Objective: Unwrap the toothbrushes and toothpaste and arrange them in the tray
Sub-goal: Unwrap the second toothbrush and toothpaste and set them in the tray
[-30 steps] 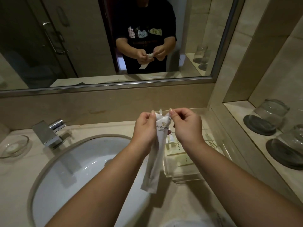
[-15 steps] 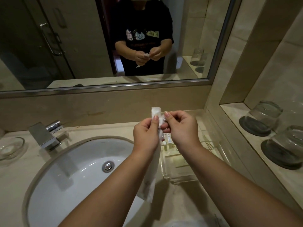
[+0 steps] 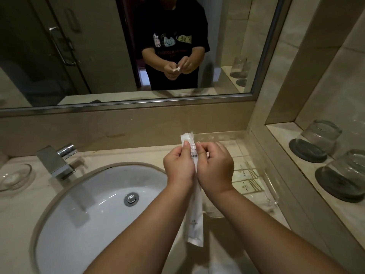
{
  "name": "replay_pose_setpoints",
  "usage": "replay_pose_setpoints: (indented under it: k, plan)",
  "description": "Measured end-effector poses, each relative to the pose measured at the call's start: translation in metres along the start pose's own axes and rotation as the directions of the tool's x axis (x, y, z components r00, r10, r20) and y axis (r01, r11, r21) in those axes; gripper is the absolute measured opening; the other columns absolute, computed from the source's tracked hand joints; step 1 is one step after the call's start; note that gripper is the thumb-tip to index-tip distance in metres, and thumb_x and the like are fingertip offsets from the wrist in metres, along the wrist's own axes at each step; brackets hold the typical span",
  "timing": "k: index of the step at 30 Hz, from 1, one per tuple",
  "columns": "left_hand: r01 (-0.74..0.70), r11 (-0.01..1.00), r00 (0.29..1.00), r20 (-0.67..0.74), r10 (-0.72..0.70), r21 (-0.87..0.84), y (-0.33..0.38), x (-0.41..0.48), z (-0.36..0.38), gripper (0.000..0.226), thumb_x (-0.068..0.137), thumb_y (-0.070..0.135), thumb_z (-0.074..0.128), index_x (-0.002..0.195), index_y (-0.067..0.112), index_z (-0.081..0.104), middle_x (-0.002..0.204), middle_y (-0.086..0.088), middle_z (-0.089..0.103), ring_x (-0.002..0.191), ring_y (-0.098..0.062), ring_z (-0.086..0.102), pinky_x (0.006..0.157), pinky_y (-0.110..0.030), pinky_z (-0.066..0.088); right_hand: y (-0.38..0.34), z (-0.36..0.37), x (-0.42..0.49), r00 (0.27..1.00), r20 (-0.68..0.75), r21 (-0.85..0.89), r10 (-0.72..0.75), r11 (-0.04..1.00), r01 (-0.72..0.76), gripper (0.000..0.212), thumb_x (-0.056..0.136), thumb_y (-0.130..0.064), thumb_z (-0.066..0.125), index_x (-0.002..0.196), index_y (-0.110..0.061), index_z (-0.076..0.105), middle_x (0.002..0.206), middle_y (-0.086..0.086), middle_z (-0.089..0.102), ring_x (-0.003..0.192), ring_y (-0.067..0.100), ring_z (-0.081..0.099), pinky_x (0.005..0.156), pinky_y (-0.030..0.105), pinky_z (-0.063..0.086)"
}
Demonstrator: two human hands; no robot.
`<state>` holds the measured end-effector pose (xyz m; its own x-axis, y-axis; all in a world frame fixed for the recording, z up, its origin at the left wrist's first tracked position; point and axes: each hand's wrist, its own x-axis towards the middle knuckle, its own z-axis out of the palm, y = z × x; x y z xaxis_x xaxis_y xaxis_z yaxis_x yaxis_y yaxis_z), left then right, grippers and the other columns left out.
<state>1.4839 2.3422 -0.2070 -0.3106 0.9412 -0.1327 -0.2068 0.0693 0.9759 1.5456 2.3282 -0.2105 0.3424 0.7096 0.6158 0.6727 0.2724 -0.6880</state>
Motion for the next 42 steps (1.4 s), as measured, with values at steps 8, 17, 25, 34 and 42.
replay_pose_setpoints:
  k: [8, 17, 25, 34, 42]
  plan:
    - [0.216, 0.957, 0.976, 0.011, -0.218, -0.194, 0.002, -0.004, 0.007, 0.039, 0.090, 0.019, 0.058, 0.052, 0.014, 0.067, 0.049, 0.003, 0.065, 0.047, -0.010, 0.061, 0.047, -0.017, 0.049, 0.002, -0.005, -0.001, 0.995, -0.019, -0.057, -0.103, 0.993, 0.102, 0.018, 0.079, -0.007, 0.062, 0.062, -0.002, 0.060, 0.059, 0.009, 0.061, 0.053, 0.026, 0.055, 0.052, 0.025, 0.036]
    - [0.310, 0.919, 0.948, 0.007, -0.318, -0.242, -0.006, -0.006, 0.010, 0.033, 0.089, 0.018, 0.059, 0.057, 0.009, 0.064, 0.045, 0.001, 0.062, 0.041, -0.012, 0.059, 0.045, -0.018, 0.047, 0.013, -0.010, -0.011, 0.994, 0.098, -0.071, -0.053, 0.996, 0.061, 0.022, 0.081, -0.010, 0.059, 0.061, 0.000, 0.060, 0.058, 0.012, 0.060, 0.052, 0.029, 0.054, 0.049, 0.029, 0.039]
    - [0.428, 0.834, 0.886, -0.021, -0.463, -0.348, 0.010, 0.020, 0.000, 0.029, 0.093, 0.023, 0.053, 0.073, 0.004, 0.062, 0.048, -0.004, 0.062, 0.032, -0.011, 0.055, 0.033, -0.015, 0.042, 0.011, -0.028, -0.046, 0.958, 0.238, -0.094, -0.159, 0.978, 0.186, 0.024, 0.083, -0.013, 0.056, 0.061, -0.006, 0.058, 0.056, 0.007, 0.055, 0.049, 0.024, 0.050, 0.045, 0.030, 0.040]
    - [0.417, 0.849, 0.900, 0.014, -0.436, -0.326, 0.021, 0.037, -0.007, 0.024, 0.092, 0.025, 0.055, 0.090, 0.004, 0.067, 0.056, 0.000, 0.069, 0.035, -0.005, 0.059, 0.031, -0.014, 0.041, -0.003, -0.050, -0.051, 0.937, 0.279, 0.025, -0.209, 0.977, 0.211, 0.025, 0.084, -0.016, 0.052, 0.064, -0.005, 0.061, 0.057, 0.005, 0.056, 0.051, 0.016, 0.050, 0.046, 0.024, 0.040]
    - [0.438, 0.810, 0.890, 0.064, -0.451, -0.390, 0.016, 0.044, -0.012, 0.030, 0.095, 0.025, 0.049, 0.077, 0.007, 0.063, 0.072, -0.007, 0.069, 0.042, -0.010, 0.064, 0.036, -0.017, 0.047, 0.001, -0.071, -0.072, 0.945, 0.304, 0.112, -0.120, 0.990, 0.089, 0.025, 0.084, -0.018, 0.054, 0.060, -0.011, 0.054, 0.061, -0.004, 0.048, 0.057, 0.009, 0.043, 0.050, 0.023, 0.037]
